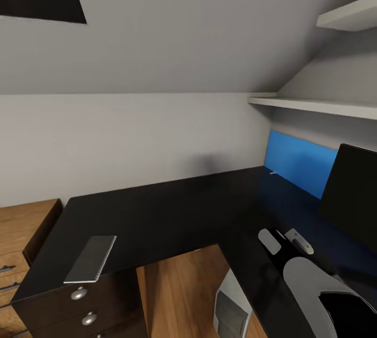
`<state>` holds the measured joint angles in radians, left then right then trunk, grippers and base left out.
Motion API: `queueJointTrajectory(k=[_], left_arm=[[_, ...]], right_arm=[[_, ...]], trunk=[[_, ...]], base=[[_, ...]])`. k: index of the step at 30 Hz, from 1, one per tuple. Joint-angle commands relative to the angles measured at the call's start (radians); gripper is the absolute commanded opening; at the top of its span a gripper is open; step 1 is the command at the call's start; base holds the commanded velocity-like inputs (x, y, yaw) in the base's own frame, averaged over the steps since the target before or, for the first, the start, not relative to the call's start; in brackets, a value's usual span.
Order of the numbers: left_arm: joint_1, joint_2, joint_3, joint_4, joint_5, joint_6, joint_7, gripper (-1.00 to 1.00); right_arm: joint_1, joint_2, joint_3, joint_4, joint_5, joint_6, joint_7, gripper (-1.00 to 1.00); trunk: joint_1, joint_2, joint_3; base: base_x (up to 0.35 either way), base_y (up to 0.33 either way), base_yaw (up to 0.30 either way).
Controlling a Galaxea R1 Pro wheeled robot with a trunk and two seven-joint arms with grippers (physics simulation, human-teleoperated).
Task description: In the bedroom, organize the workspace by keeping the computer under the desk, ensuring the monitor is on the desk, placing the keyboard on the desk next to the monitor, placing the mouse on the desk next to the keyboard, moving the folder from the swivel chair onto the desk next to the mouse, stacking the notebook on top of the folder with the pen on top of the notebook, and positioning the swivel chair next to the desk.
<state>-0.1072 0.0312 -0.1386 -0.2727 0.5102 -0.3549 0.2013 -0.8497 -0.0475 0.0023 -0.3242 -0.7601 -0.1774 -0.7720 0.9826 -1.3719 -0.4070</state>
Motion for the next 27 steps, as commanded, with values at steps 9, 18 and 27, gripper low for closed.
queueJointTrajectory(k=[9, 18, 27], left_arm=[[0.000, 0.001, -0.013, 0.000, 0.001, -0.003, -0.002, 1.00], [0.000, 0.002, -0.013, 0.000, 0.001, -0.003, -0.001, 1.00], [-0.001, 0.001, -0.011, 0.000, 0.003, -0.004, 0.000, 1.00]], right_arm=[[0.000, -0.002, 0.002, -0.001, -0.008, -0.010, -0.001, -1.00], [0.000, -0.006, -0.006, 0.003, -0.011, -0.015, -0.018, -1.00], [0.000, -0.021, -0.008, 0.006, -0.014, -0.048, -0.093, -1.00]], trunk=[[0.012, -0.022, -0.011], [0.012, -0.022, -0.011], [0.012, -0.022, -0.011]], base=[[0.000, 0.000, 0.000], [0.048, -0.030, 0.000], [0.002, -0.002, 0.000]])
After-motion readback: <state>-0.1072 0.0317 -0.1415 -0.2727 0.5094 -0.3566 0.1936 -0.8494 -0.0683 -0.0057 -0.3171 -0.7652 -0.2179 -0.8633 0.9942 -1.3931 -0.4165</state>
